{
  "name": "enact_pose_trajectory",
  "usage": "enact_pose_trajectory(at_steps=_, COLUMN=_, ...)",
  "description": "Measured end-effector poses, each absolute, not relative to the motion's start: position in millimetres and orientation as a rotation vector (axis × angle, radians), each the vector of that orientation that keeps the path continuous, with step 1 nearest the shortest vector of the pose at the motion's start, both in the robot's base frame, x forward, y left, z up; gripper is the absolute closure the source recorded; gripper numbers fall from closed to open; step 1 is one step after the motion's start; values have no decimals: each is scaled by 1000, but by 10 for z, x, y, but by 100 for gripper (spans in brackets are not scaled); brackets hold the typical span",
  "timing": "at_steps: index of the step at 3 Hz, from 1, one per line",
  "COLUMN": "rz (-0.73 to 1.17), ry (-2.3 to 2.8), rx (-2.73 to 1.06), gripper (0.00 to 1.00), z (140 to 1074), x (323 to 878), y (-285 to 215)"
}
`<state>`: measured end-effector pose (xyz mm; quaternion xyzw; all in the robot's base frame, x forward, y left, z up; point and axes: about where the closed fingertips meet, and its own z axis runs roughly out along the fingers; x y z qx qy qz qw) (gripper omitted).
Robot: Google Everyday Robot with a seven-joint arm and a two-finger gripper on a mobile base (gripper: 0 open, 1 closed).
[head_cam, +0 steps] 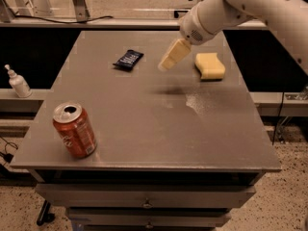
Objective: Move rxbar blueberry near coke can
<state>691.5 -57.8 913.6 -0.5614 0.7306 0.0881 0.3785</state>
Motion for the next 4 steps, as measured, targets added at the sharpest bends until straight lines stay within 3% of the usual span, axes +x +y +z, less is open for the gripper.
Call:
enact_pose_trajectory(at_steps=2, rz=432, ry=1788, rx=-1348, gripper=0, z=8971, x=7115, y=232)
enact_pose_trajectory(at_steps=4, rz=398, ry=1827, rx=-1320, gripper=0, z=8530, x=7151, y=615)
